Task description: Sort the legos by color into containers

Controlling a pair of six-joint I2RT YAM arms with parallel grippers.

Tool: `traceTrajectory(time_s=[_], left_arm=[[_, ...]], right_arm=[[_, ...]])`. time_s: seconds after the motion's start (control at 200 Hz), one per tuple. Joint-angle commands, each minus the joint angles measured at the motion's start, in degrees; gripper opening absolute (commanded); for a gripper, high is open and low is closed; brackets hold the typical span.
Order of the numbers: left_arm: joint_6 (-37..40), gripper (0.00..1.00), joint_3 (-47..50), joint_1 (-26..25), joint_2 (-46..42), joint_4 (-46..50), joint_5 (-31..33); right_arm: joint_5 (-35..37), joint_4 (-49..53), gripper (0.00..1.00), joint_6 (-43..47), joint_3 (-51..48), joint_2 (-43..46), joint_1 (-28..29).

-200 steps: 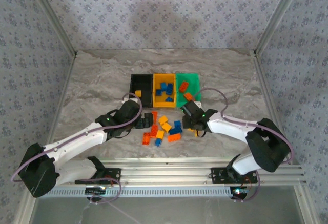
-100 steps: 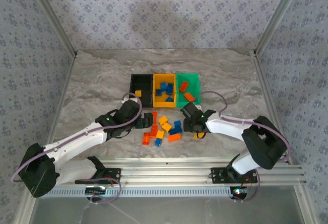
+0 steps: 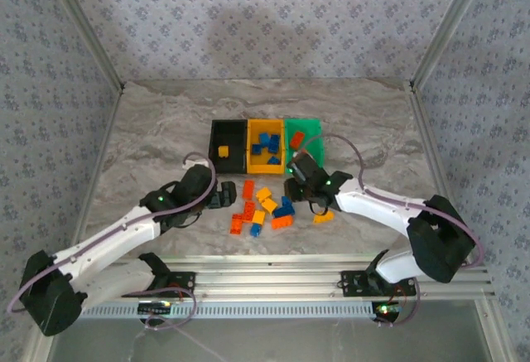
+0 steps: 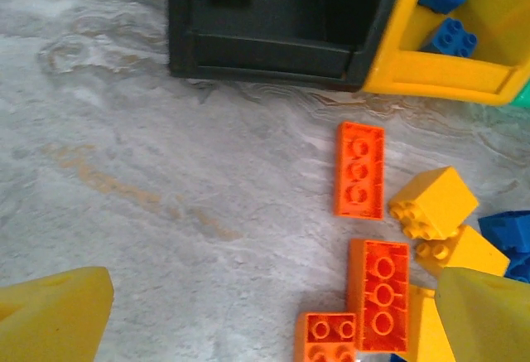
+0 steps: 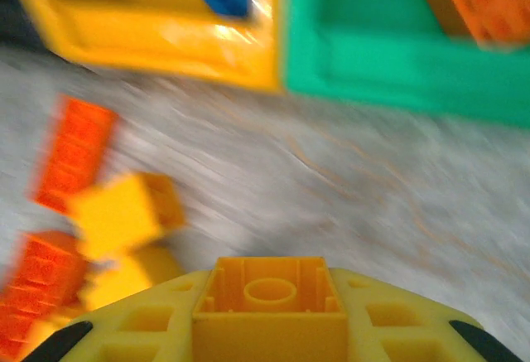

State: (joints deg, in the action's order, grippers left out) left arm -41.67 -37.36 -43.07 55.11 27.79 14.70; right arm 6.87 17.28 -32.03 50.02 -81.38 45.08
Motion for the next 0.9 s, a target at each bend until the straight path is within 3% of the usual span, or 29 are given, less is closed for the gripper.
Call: traceTrajectory(time_s=[0.0,0.31,0.535,0.65,0.799,0.894], left_arm=[[-1.9,1.0,1.8,0.7,-3.3,4.7,2.8],[-5.6,1.0,6.5,1.2,-8.6,6.5,2.2],[-6.1,1.0,7.7,1.2,-10.1,5.9,0.9],[-6.1,1.0,7.9,1.2,-10.3,5.2,-0.6],[-3.8,1.0,7.3,1.2,-8.6,4.2,-3.8],[-2.7,1.0,7.6,1.2,-7.8,2.0,-6.1]], right_arm=[[-3.7,-3.7,0.26,3.9,8.2,-5.0,1.2],[-9.0,-3.5,0.27,8.1,38.2,-29.9,1.1],[-8.7,0.3,0.3,7.6,54.2,-42.8,0.1],[-8.1,1.4,0.37,7.1,59.2,-45.5,-0.2],[-7.5,1.2,0.59,5.6,61.4,-45.1,-0.8],[-7.1,-0.6,0.66,4.5,59.5,-42.2,-1.2]])
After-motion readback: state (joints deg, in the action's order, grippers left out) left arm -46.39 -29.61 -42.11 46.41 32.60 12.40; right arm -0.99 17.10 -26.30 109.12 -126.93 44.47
